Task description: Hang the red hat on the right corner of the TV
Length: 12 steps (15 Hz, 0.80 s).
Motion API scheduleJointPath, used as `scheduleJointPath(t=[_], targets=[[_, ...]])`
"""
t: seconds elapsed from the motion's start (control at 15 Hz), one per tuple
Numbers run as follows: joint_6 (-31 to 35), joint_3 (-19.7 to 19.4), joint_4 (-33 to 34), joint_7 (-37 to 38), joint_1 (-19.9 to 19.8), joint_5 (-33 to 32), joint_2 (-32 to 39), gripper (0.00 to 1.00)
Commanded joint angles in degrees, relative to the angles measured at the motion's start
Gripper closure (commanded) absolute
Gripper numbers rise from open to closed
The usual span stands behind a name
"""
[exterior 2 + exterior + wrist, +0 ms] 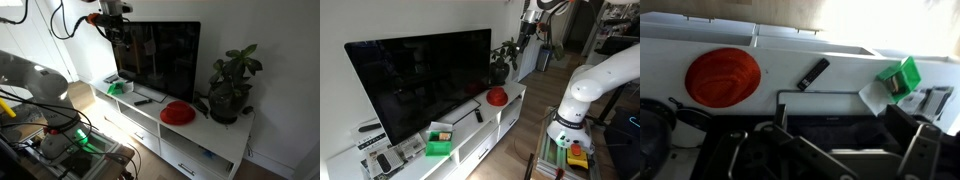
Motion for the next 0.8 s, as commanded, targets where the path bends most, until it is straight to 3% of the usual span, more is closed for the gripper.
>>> scheduleJointPath(t=[0.0, 0.33, 0.67, 0.73], targets=[[13.01, -5.8, 1.51, 0.1, -2.33, 3.08, 12.74, 0.0], [22.06, -9.16, 4.53, -2.85, -1.57, 10.34, 28.79, 0.0], [19.47, -9.24, 9.52, -9.61, -4.17, 19.46, 42.72, 0.0], [21.93, -6.5, 5.51, -5.47, -5.57, 15.42, 37.06, 0.0]])
